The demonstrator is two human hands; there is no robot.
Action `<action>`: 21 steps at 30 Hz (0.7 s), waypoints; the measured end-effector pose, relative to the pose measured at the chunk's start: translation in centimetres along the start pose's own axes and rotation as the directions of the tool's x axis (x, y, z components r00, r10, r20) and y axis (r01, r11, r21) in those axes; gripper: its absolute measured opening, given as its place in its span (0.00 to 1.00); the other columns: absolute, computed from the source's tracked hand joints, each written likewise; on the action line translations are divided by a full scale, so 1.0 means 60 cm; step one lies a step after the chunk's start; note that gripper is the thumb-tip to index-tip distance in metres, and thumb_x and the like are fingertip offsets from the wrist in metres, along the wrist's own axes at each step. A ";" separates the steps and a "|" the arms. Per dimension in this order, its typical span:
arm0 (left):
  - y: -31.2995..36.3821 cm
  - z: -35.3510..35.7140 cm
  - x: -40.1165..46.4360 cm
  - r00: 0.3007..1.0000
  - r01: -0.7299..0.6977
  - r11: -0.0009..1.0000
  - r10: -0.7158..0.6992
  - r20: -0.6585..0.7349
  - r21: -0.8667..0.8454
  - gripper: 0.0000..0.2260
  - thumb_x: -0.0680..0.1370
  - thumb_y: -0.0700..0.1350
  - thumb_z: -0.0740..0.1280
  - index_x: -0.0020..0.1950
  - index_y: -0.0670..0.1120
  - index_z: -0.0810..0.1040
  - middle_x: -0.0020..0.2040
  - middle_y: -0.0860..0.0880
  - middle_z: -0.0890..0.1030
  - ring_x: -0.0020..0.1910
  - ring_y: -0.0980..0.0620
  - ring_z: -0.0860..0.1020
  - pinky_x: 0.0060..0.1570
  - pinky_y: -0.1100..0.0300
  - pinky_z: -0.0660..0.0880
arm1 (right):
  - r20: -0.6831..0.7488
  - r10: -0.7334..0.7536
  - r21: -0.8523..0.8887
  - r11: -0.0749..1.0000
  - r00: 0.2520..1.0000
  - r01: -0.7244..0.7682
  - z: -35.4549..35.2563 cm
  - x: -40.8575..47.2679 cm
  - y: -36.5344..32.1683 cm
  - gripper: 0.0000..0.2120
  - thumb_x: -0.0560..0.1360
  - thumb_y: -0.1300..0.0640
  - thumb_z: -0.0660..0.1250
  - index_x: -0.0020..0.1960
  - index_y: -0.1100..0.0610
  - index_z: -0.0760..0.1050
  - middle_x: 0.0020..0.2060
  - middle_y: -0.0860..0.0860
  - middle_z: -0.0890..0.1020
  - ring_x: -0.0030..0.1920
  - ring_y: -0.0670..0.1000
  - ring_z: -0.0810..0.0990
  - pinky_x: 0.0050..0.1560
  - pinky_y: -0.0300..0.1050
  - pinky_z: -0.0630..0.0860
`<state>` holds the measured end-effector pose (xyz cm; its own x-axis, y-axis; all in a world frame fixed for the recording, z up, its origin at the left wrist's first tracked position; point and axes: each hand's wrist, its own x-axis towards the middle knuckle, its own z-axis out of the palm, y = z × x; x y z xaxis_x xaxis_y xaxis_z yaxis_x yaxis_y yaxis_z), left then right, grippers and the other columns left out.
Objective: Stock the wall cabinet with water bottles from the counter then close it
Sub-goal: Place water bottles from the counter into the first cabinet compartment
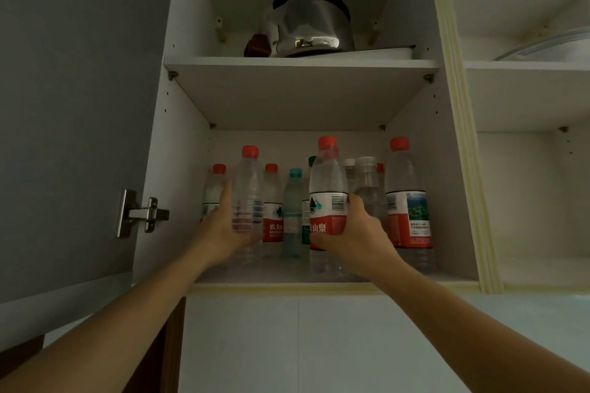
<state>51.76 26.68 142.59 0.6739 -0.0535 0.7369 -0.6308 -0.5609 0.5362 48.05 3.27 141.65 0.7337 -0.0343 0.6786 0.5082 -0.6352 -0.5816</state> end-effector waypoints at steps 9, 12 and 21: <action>-0.018 -0.027 -0.017 0.995 -0.062 0.987 0.072 -0.066 0.146 0.57 0.70 0.49 0.78 0.78 0.69 0.34 0.68 0.50 0.78 0.61 0.51 0.79 0.62 0.44 0.76 | 0.140 -0.123 0.185 0.978 0.982 0.097 0.056 0.019 -0.022 0.29 0.70 0.50 0.80 0.64 0.45 0.67 0.55 0.42 0.80 0.51 0.44 0.81 0.51 0.41 0.82; -0.025 -0.038 -0.019 0.999 -0.015 0.970 0.026 -0.043 0.242 0.57 0.72 0.51 0.77 0.75 0.69 0.29 0.68 0.47 0.77 0.60 0.50 0.79 0.60 0.47 0.77 | 0.200 -0.128 0.181 0.979 0.971 0.091 0.087 0.039 -0.033 0.33 0.70 0.49 0.79 0.69 0.47 0.67 0.59 0.44 0.80 0.56 0.47 0.81 0.58 0.48 0.81; -0.059 -0.036 0.027 0.981 0.192 0.899 -0.178 -0.072 0.393 0.55 0.77 0.44 0.74 0.77 0.58 0.26 0.70 0.41 0.73 0.58 0.48 0.79 0.59 0.50 0.77 | 0.450 -0.048 0.126 0.992 0.892 -0.010 0.146 0.133 -0.048 0.33 0.70 0.54 0.80 0.69 0.50 0.68 0.59 0.49 0.81 0.56 0.51 0.81 0.55 0.49 0.83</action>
<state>54.23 30.35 142.77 0.7459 0.1070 0.6574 -0.2864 -0.8396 0.4616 56.42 11.59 144.80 0.8330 0.3465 0.4312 0.5531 -0.5329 -0.6404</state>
